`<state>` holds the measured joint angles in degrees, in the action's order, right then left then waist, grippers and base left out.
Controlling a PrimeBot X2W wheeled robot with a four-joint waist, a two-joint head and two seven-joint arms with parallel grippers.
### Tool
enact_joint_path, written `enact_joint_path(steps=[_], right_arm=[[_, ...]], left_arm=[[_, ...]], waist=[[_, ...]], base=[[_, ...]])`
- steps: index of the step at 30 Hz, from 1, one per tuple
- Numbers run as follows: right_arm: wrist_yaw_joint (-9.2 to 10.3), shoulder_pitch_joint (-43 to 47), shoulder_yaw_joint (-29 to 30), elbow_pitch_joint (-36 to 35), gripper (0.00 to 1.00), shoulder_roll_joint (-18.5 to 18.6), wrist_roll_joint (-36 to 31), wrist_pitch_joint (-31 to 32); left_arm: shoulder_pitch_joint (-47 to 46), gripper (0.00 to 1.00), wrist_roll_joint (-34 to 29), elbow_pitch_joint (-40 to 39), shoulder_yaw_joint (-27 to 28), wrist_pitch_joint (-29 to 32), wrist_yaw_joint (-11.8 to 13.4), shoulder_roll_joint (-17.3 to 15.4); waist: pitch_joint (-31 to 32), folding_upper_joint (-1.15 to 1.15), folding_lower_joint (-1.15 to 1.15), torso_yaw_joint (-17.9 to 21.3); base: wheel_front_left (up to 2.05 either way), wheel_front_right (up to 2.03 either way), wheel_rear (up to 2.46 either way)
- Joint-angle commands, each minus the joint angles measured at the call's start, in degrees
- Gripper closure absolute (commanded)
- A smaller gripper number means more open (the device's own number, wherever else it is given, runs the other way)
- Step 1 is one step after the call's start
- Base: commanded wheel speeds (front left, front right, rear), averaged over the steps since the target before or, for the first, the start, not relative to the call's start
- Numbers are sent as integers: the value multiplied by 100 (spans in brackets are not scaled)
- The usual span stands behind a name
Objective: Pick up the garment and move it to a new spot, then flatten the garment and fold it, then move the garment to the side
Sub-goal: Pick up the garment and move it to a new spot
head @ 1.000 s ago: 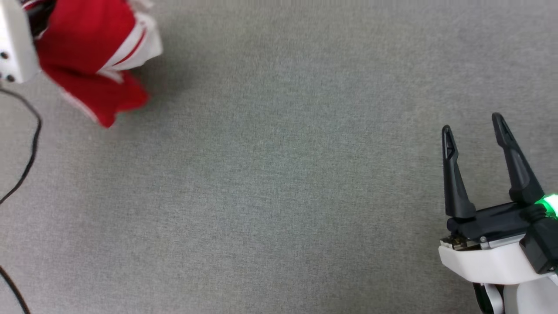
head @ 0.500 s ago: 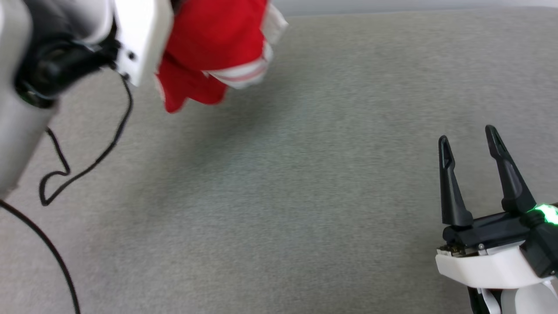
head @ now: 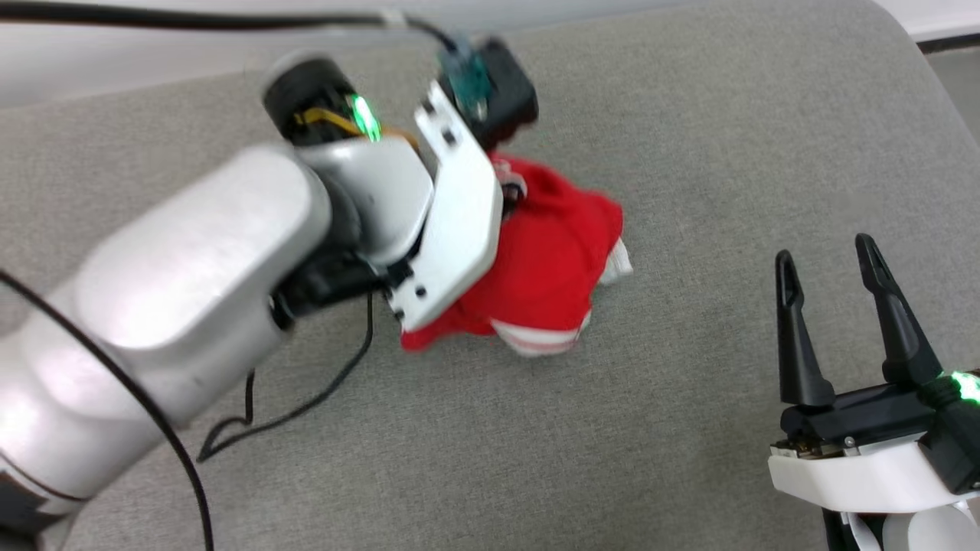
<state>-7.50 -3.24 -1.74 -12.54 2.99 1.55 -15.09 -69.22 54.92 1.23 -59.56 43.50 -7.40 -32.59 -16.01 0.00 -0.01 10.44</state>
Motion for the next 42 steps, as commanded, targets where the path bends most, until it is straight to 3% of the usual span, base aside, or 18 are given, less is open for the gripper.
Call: enact_joint_path(steps=[1,9,17,18,20,26,29,37,42], right_arm=[[2,-25,-24,7,0,-20,26,-12],[2,-112,-50,135,0,-19,46,-12],[2,-83,-8,228,0,-18,25,-12],[2,-85,-10,238,0,-18,17,-12],[2,-62,-16,262,0,-18,-10,-12],[2,144,29,307,0,-18,-89,-12],[2,238,50,343,0,-17,-135,-12],[2,452,134,436,0,-17,-162,-12],[2,589,255,470,0,-17,-166,-12]], left_arm=[[127,100,9,81,-95,-53,0,-7],[893,100,158,770,-1176,-391,0,198],[1586,100,68,1042,-1392,-659,-1,474],[1549,96,38,1055,-1391,-769,-1,503],[1372,0,-84,1040,-1374,-1142,0,547],[1181,0,-202,1084,-960,-2568,12,599],[1223,0,-356,1111,-615,-3373,190,592],[1887,0,-892,1287,-20,-5253,1234,440],[2468,0,-1087,1424,305,-5798,1932,500]], waist=[[-69,0,1,45],[-300,0,1,178],[-292,0,1,95],[-258,0,1,66],[-179,0,1,12],[161,0,1,-199],[339,0,1,-300],[725,0,1,-573],[895,0,1,-770]], base=[[0,0,0],[0,0,0],[0,0,0],[0,0,0],[0,0,0],[0,0,0],[0,0,0],[0,0,0],[0,0,0]])
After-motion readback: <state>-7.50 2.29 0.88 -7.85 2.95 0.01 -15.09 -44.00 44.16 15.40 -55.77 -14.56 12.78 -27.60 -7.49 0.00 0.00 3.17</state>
